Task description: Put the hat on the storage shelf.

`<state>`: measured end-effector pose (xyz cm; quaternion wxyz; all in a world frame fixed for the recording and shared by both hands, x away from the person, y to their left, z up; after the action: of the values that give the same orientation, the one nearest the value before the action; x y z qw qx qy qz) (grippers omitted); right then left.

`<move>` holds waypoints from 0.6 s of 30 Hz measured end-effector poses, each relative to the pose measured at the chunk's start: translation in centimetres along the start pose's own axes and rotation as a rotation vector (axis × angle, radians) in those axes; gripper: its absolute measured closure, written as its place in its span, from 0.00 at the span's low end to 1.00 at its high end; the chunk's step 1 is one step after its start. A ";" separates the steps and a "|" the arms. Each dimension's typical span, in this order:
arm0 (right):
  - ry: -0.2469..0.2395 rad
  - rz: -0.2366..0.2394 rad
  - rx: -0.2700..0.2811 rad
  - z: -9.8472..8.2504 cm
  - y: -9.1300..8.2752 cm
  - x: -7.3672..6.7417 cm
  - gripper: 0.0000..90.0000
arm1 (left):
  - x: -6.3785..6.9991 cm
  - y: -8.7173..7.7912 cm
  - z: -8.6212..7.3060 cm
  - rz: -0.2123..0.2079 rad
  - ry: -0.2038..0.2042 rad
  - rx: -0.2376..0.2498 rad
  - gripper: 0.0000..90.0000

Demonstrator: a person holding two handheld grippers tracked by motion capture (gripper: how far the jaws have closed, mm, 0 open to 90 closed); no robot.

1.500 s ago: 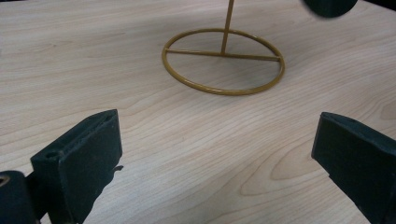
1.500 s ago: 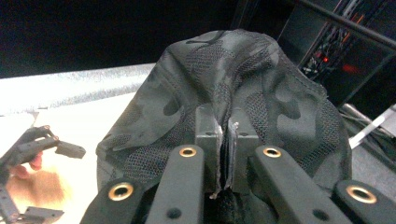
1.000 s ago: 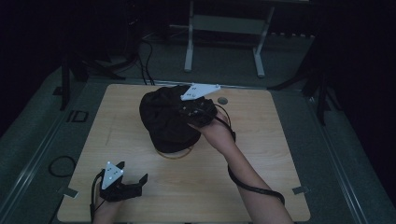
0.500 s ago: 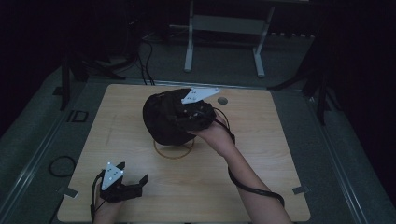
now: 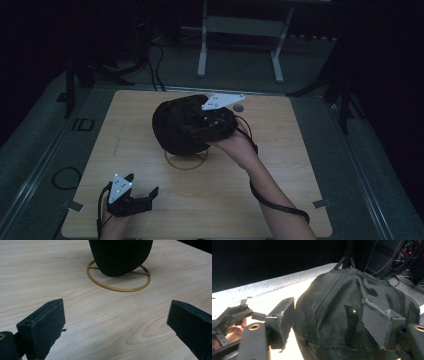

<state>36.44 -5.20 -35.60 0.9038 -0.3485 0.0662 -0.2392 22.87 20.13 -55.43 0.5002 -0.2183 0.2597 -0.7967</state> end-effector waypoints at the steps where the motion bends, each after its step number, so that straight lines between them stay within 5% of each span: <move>1: -0.009 0.011 0.013 -0.3 -0.2 -0.1 0.17 | 0.0 0.0 0.0 0.000 0.001 0.001 0.03; 18: -0.035 -0.051 0.048 -5.0 -2.1 0.3 0.14 | 0.0 0.0 0.0 0.000 0.000 0.000 0.03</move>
<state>34.47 -9.68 -37.96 0.9066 -0.3324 0.0356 -0.2575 22.82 20.12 -55.43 0.5001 -0.2182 0.2595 -0.7969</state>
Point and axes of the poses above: each handheld gripper's, and its own axes: y roughly forward along the jaws, z roughly out of its top, x roughly to its right, the point moved 2 cm from there along y, roughly forward along the jaws, and after that the axes turned 13 degrees about -x, right-handed, at the moved point
